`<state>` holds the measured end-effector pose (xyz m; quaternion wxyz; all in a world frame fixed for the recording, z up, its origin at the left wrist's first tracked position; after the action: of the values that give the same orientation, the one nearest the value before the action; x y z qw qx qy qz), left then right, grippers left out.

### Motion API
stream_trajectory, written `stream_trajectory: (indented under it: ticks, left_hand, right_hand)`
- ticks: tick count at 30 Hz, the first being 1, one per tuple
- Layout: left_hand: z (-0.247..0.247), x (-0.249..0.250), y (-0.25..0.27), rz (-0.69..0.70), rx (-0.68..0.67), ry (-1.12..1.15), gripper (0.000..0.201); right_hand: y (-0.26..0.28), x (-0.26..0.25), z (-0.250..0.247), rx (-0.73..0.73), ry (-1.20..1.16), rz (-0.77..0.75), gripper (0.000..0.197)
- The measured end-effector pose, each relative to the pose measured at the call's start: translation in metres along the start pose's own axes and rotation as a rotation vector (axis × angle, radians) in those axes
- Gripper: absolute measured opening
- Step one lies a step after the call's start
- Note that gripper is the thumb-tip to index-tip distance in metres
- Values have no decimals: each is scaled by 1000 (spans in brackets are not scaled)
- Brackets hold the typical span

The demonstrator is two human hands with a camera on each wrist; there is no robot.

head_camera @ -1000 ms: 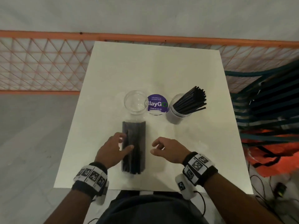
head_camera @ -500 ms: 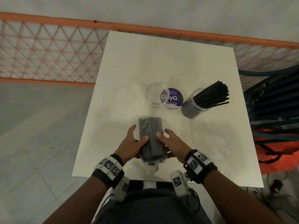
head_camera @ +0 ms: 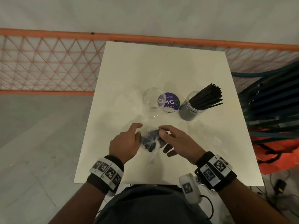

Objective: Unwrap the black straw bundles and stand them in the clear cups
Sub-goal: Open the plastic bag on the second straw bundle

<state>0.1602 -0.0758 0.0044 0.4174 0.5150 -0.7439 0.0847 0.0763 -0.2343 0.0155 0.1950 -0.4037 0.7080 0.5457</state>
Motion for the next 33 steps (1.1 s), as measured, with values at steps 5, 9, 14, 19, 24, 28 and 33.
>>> stream_trajectory:
  ticks: [5,9,14,19,24,28,33]
  left_hand:
    - [-26,63,43,450,-69,-200,68]
    - [-19,81,54,629,-77,-266,50]
    - [-34,99,43,732,104,-95,5]
    - [-56,108,24,541,175,295,7]
    - [-69,123,9,466,221,510,15]
    - [-62,131,6,462,131,614,11]
    - [-71,139,12,519,88,701,7]
  right_hand:
    - [-14,-8,-8,11,38,-29,35]
    - [-21,-15,-8,10,43,-55,35]
    - [-24,-12,-14,3,38,-65,32]
    - [-10,-28,-30,163,163,-206,36]
    - [19,-50,-20,194,270,-469,65]
    - [20,-50,-31,366,548,-451,97]
    - [27,-38,-109,541,346,-418,50]
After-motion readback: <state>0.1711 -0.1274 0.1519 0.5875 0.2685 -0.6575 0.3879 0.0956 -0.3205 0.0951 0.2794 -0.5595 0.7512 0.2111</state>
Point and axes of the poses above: each hand's wrist, its own y-axis away from the middle knuckle, its own z-axis out of the palm, x = y × z, the point moved 9 cm from there along -y, towards the middle knuckle, and after that the axes turned 12 degrees about y, right-handed, at the moved point
